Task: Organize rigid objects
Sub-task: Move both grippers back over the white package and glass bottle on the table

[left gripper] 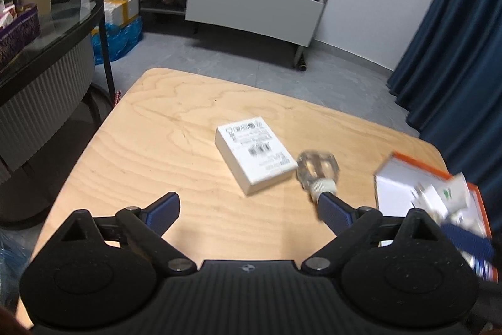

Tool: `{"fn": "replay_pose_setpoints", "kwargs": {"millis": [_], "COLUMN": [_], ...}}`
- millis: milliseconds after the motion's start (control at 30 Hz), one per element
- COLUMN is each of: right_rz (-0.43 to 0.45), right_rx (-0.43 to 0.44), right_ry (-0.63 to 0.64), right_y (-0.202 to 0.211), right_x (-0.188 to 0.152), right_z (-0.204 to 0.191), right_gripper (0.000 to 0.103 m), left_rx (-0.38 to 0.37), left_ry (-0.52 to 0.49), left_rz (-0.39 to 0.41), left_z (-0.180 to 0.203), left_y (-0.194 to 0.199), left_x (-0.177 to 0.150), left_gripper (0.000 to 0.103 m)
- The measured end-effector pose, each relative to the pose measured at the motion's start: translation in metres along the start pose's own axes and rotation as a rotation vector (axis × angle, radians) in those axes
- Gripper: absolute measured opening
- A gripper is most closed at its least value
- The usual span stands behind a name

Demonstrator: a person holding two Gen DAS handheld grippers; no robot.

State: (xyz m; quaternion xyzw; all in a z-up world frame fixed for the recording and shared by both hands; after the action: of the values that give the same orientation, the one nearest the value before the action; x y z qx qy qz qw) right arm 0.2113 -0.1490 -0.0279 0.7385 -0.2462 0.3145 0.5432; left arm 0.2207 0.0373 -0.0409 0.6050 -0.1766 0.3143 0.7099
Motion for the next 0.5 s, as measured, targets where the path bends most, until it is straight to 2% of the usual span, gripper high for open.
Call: {"fn": "replay_pose_setpoints", "kwargs": {"millis": [200,500], "right_rz": [-0.003,-0.01], "right_rx": [0.006,0.019], "right_ry": [0.014,0.008], "right_y": [-0.006,-0.016], "right_x": [0.002,0.005], "right_z": [0.002,0.005], "right_gripper": [0.083,0.083], "left_rx": [0.052,0.135], "left_ry": [0.071,0.07], "left_rz": [-0.019,-0.08], "left_z": [0.004,0.011], "left_y": [-0.034,-0.079], "left_x": [0.024,0.042], "left_gripper": [0.1,0.101]}}
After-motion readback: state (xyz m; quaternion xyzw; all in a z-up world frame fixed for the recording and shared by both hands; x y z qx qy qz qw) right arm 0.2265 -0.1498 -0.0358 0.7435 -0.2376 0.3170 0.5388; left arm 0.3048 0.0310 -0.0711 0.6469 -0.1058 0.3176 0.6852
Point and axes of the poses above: each gripper's, at about its wrist camera, not at the fingertips, and y roughly against the way its jaws point, z to its right, x to its top, the point moved 1 cm from there along -y, roughly the way its jaws point, and after that the axes turned 2 degrees about -z, right-handed, at the moved point
